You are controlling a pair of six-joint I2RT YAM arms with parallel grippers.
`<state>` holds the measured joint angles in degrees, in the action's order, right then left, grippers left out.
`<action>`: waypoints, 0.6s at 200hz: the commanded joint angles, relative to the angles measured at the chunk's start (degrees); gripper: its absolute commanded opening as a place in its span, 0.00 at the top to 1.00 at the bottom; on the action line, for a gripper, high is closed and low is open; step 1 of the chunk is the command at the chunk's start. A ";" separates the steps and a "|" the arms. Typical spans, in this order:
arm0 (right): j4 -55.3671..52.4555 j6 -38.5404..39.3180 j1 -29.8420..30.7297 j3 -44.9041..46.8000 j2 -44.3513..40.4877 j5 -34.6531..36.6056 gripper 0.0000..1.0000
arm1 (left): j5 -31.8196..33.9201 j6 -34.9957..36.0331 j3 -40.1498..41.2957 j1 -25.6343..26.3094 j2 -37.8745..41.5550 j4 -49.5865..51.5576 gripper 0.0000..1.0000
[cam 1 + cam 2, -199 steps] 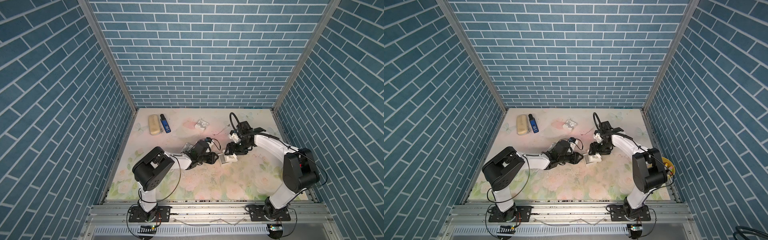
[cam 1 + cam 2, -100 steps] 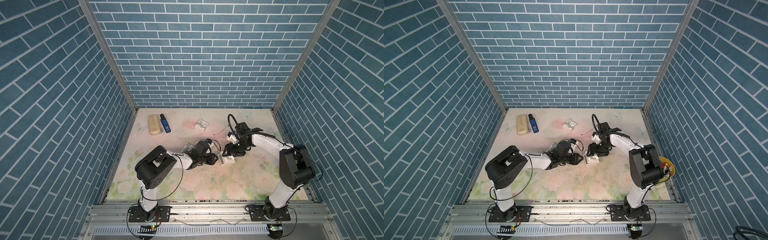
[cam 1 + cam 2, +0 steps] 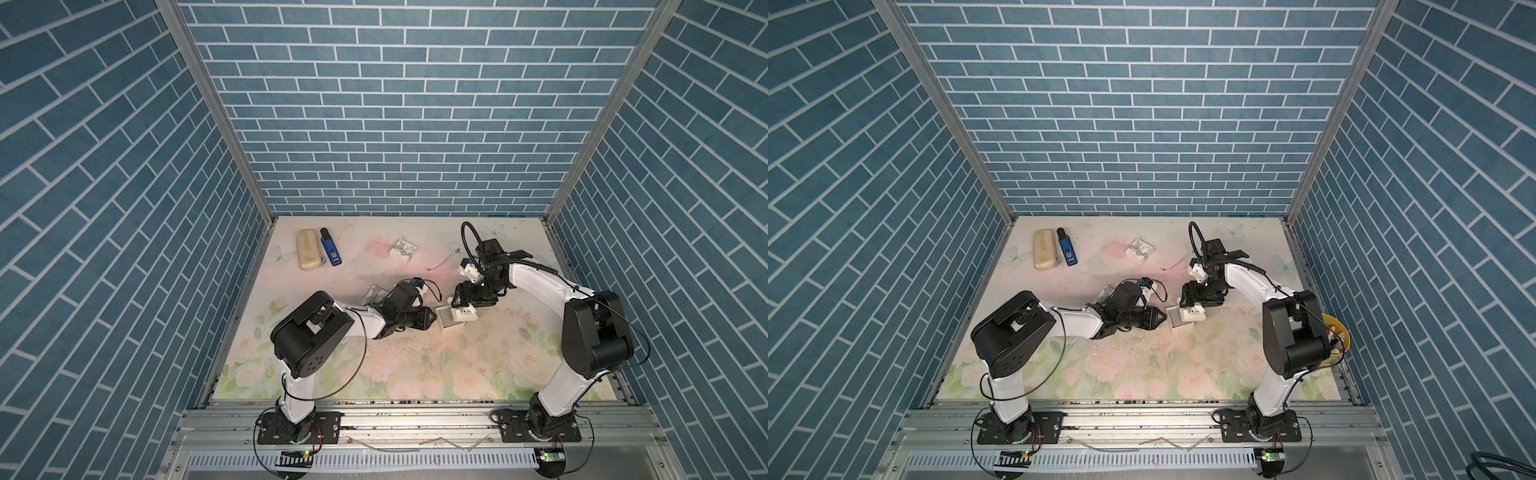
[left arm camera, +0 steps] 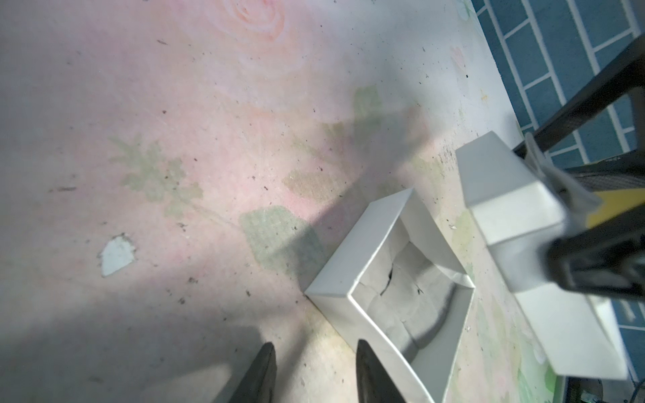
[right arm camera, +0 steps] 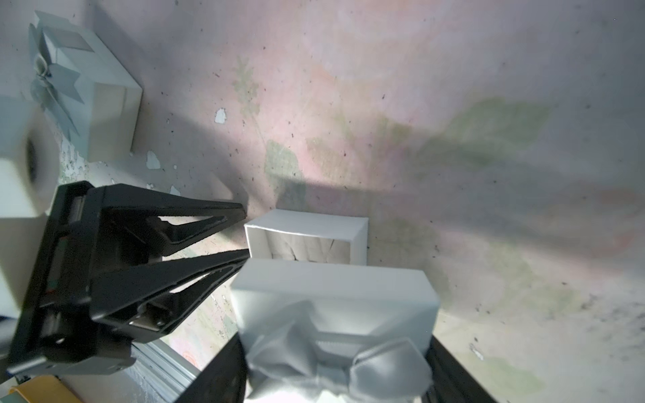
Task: Take the necklace out of the lift-off lid jewelry box
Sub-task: Close the lid on the jewelry box.
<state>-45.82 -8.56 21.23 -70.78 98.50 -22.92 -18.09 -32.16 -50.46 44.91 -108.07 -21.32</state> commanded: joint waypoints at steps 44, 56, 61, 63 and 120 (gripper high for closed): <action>0.69 3.46 0.22 -2.16 4.10 -3.40 0.27 | -0.37 -0.32 -0.79 -0.26 -0.60 -0.60 0.61; 0.89 3.50 0.30 -2.07 4.67 -3.70 0.27 | -0.46 -0.29 -0.80 -0.27 -0.61 -0.57 0.61; 1.04 3.55 0.30 -1.98 4.85 -3.87 0.27 | -0.41 -0.44 -0.81 -0.22 -0.59 -0.66 0.61; 1.07 3.52 0.30 -1.99 4.97 -3.95 0.27 | -0.45 -0.49 -0.83 -0.20 -0.63 -0.68 0.61; 2.44 2.84 1.66 -1.51 6.59 -5.56 0.28 | -0.88 -0.86 -0.65 -0.17 -0.72 -1.27 0.61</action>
<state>-43.64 -8.47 22.04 -71.64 103.96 -26.89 -18.31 -32.82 -50.46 44.91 -108.07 -21.76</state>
